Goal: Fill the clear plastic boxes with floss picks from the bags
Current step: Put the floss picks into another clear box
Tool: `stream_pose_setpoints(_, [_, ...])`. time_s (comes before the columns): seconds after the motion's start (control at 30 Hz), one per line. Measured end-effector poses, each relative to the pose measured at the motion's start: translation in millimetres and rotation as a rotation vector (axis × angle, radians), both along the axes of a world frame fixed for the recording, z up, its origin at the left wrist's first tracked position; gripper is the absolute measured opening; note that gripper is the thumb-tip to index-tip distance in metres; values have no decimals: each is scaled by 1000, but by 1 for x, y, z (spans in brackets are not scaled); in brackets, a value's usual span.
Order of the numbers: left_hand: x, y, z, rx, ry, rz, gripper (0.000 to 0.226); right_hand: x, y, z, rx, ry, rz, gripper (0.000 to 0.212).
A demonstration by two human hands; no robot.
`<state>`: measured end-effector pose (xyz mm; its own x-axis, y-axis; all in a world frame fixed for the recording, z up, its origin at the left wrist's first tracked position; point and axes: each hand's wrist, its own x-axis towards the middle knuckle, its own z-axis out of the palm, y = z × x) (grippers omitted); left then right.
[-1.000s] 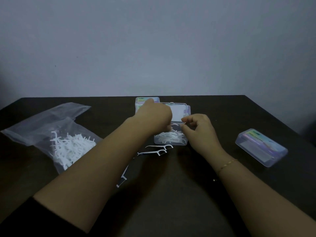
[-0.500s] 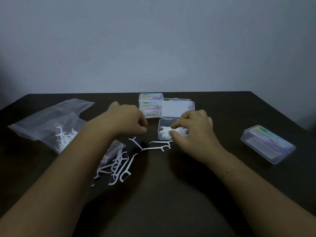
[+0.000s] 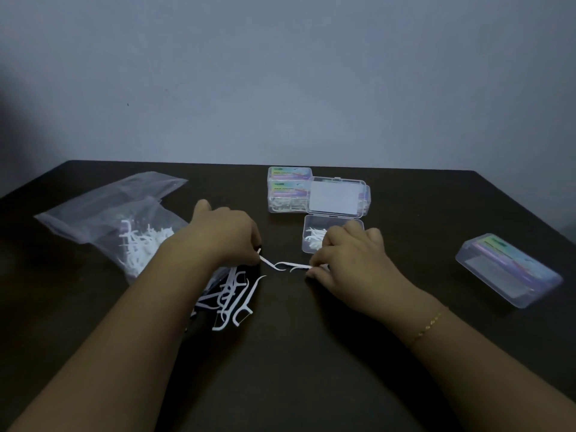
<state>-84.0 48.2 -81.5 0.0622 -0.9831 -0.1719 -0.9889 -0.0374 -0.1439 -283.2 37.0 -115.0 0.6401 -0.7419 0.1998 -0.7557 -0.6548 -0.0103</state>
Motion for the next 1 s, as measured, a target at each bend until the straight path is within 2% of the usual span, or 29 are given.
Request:
stream_pose_setpoints(0.1, [2,-3,-3,-45,35,-11,14,-3,-2,6,92,-25,-31,26])
stream_pose_setpoints(0.27, [0,-4,-5,-15,135,-10,16,-10,-3,14,226,1,-128,13])
stream_pose_setpoints(0.43, [-3,-6,-9,43,242,6,16,-14,-4,17,233,58,-155,12])
stream_pose_setpoints(0.53, [-1,-6,-13,51,322,13,15,-18,-3,19,254,25,-132,20])
stream_pose_setpoints(0.6, [0,-5,-14,51,362,12,14,-22,-5,24,278,-120,-154,24])
stream_pose_setpoints(0.7, [2,-5,-16,52,404,16,14,-26,-10,29,302,-556,-184,30])
stream_pose_setpoints(0.77, [4,-5,-17,57,431,10,15,-26,-16,25,192,-790,-202,30])
stream_pose_setpoints(0.83, [6,-6,-17,66,456,1,15,-21,-22,18,75,-864,-229,30])
stream_pose_setpoints(0.9, [6,-5,-17,69,474,-12,15,-14,-30,10,33,-795,-238,20])
stream_pose_setpoints(0.97, [4,-3,-15,65,491,-29,14,-10,-36,5,49,-598,-284,5])
stream_pose_setpoints(1.0, [3,-3,-14,57,504,-35,12,-10,-39,2,66,-516,-311,12])
